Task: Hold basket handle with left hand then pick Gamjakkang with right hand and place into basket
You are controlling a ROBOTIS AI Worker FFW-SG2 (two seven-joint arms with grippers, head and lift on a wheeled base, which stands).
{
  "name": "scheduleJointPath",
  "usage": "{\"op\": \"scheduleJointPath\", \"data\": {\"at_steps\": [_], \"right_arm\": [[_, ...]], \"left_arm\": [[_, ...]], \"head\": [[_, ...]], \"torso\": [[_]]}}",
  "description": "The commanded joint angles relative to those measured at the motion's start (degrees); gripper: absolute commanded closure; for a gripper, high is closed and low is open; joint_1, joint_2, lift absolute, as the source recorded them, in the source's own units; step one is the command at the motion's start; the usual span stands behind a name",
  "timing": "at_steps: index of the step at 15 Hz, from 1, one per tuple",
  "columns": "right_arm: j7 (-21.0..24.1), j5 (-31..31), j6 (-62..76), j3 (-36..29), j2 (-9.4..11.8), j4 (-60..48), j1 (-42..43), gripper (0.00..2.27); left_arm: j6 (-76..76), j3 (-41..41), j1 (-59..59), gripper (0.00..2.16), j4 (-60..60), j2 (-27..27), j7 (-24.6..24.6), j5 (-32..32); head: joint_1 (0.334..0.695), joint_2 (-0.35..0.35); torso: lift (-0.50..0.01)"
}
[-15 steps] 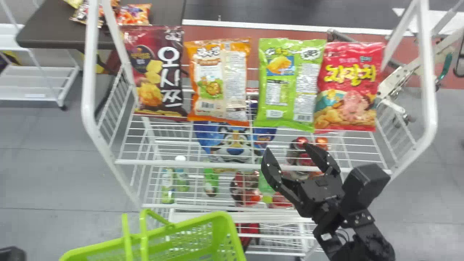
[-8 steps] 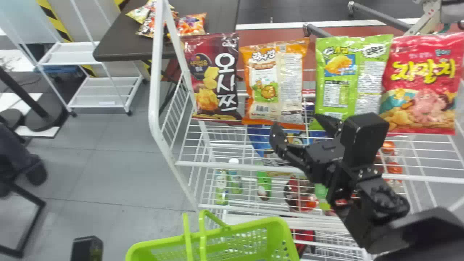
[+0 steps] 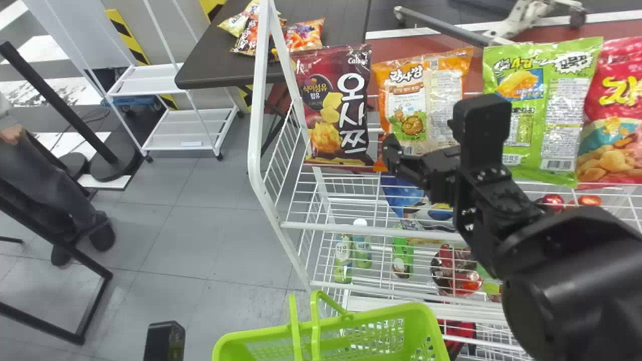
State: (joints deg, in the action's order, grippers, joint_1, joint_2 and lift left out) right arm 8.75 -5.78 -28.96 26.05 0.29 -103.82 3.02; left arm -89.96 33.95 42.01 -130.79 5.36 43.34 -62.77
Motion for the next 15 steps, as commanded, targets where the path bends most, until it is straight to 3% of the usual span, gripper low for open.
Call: {"op": "scheduleJointPath", "data": {"at_steps": [1,12,14,15], "right_arm": [[0.7,-0.3,-4.8,-0.1,-0.3,0.5,2.4,0.06],[1.2,-0.3,-6.5,0.2,-0.3,20.5,16.9,0.09],[-1.8,-0.4,-6.5,0.1,-0.3,21.8,18.3,0.49],[-3.5,-0.3,-6.7,0.0,-0.3,21.9,18.6,0.90]], "left_arm": [[-0.1,0.3,0.0,2.15,0.7,0.0,0.2,0.0],[-0.1,1.5,-0.4,2.15,1.4,0.0,0.5,-0.1],[-0.1,1.8,-0.4,2.15,1.4,-0.1,0.5,-0.1],[-0.1,2.0,-0.4,2.15,1.4,-0.1,0.5,-0.1]], "head": [[0.695,0.247],[0.695,0.201],[0.695,0.196],[0.695,0.196]], "torso": [[-0.018],[-0.018],[-0.018],[-0.018]]}}
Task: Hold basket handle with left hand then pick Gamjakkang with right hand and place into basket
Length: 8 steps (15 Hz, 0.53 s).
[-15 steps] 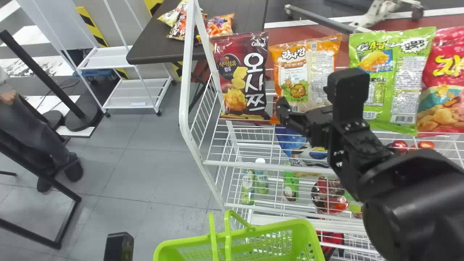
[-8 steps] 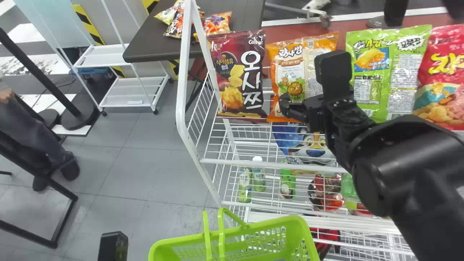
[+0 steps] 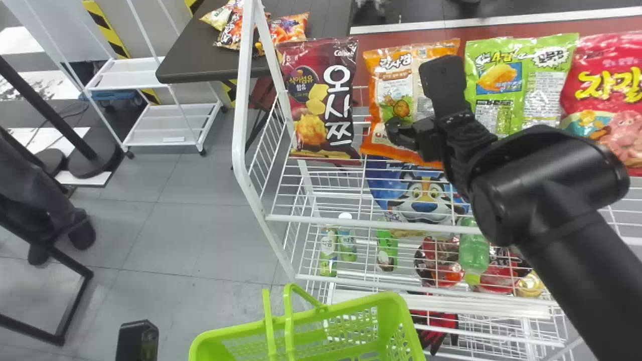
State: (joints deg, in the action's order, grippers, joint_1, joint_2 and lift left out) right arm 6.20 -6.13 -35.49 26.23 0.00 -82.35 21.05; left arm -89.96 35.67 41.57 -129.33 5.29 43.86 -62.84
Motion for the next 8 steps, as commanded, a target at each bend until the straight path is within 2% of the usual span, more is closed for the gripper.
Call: {"op": "scheduleJointPath", "data": {"at_steps": [1,2,4,8], "right_arm": [[-1.4,0.2,-0.5,0.1,-0.1,0.4,0.7,1.56],[-1.3,0.1,-1.4,0.2,-0.1,0.3,0.6,2.05],[-1.4,0.5,-1.6,0.9,-0.1,-0.1,-0.1,2.24],[-0.5,2.6,-1.6,1.2,-0.1,-2.6,-2.0,2.25]], "left_arm": [[-0.1,0.3,0.0,2.15,0.0,0.0,0.0,0.0],[-0.1,0.3,0.0,2.15,0.0,0.0,0.0,0.0],[-0.1,0.3,-0.1,2.15,0.0,0.0,0.0,0.0],[-0.1,0.3,-0.1,2.15,0.0,-0.1,0.0,0.0]], "head": [[0.695,0.207],[0.695,0.211],[0.695,0.214],[0.695,0.225]], "torso": [[-0.018],[-0.018],[-0.018],[-0.018]]}}
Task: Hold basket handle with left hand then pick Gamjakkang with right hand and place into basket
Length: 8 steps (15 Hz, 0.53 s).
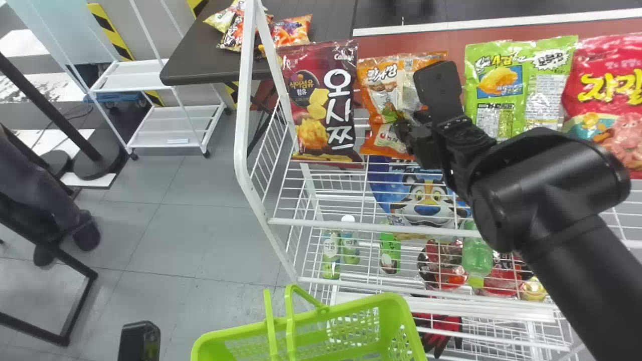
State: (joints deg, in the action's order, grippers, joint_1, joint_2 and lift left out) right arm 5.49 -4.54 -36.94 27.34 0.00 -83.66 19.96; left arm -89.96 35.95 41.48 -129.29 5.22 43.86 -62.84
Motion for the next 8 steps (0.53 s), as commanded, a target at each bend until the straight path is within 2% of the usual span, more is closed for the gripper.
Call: {"op": "scheduleJointPath", "data": {"at_steps": [1,4,8], "right_arm": [[0.5,1.8,-0.1,0.0,-0.1,-3.2,-2.1,2.24],[3.6,6.8,-5.4,0.2,-0.1,-10.9,-5.8,2.25],[4.4,8.4,-11.5,-0.3,-0.1,-21.5,-9.2,2.25]], "left_arm": [[-0.1,0.1,0.0,2.15,0.0,-0.1,0.0,0.0],[-0.1,0.1,0.0,2.15,0.0,-0.1,0.0,-0.1],[-0.1,0.1,-0.1,2.15,0.0,-0.1,0.0,0.0]], "head": [[0.695,0.226],[0.695,0.222],[0.695,0.201]], "torso": [[-0.018],[-0.018],[-0.018]]}}
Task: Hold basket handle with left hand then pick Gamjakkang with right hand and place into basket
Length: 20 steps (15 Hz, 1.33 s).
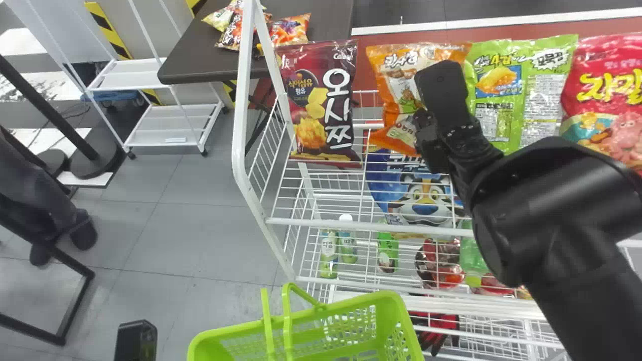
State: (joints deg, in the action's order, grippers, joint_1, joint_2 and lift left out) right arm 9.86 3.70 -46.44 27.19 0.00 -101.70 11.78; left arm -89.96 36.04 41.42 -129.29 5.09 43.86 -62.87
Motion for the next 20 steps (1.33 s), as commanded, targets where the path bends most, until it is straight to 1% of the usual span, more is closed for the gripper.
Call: {"op": "scheduleJointPath", "data": {"at_steps": [1,4,7,8,9,11,14,15,17,20], "right_arm": [[0.0,0.2,-5.4,0.0,-0.1,-6.4,-1.8,2.25],[0.0,0.6,-14.2,0.8,-0.1,-15.6,-4.7,2.25],[-0.1,-1.1,-34.6,1.1,-0.1,-25.3,-5.9,2.25],[-0.4,-1.5,-40.4,1.1,-0.1,-27.9,-6.6,2.25],[-0.9,-3.4,-43.6,0.8,-0.1,-30.4,-7.5,2.25],[-1.2,-9.4,-43.6,-1.0,0.4,-34.4,-9.0,2.25],[-2.0,-14.2,-43.6,-1.0,0.4,-42.3,-10.4,2.25],[-2.0,-15.1,-43.6,-0.6,0.4,-44.5,-10.6,2.25],[-2.2,-16.4,-43.6,-0.1,0.4,-46.4,-11.7,2.25],[-4.1,-16.5,-43.6,1.1,0.5,-46.3,-14.5,2.25]], "left_arm": [[-0.1,0.0,0.0,2.15,0.0,0.0,0.0,-0.1],[-0.1,0.0,0.0,2.15,-0.1,0.0,0.0,-0.1],[-0.1,-0.1,-0.1,2.15,-0.1,0.1,0.0,-0.1],[-0.1,-0.3,-0.1,2.15,-0.2,0.2,0.0,-0.1],[-0.1,-0.4,-0.2,2.15,-0.3,0.2,0.0,-0.1],[-0.1,-0.4,-0.3,2.15,-0.2,0.3,0.0,-0.1],[-0.1,-0.4,-0.4,2.15,-0.3,0.3,0.0,-0.2],[-0.1,-0.4,-0.4,2.15,-0.3,0.3,0.0,-0.2],[-0.1,-0.4,-0.4,2.15,-0.3,0.3,0.0,-0.2],[-0.1,-0.4,-0.5,2.15,-0.2,0.2,-0.2,-0.3]], "head": [[0.695,0.200],[0.695,0.203],[0.695,0.209],[0.695,0.208],[0.695,0.204],[0.695,0.209],[0.695,0.250],[0.695,0.283],[0.695,0.309],[0.695,0.350]], "torso": [[-0.018],[-0.018],[-0.018],[-0.018],[-0.018],[-0.018],[-0.018],[-0.018],[-0.018],[-0.018]]}}
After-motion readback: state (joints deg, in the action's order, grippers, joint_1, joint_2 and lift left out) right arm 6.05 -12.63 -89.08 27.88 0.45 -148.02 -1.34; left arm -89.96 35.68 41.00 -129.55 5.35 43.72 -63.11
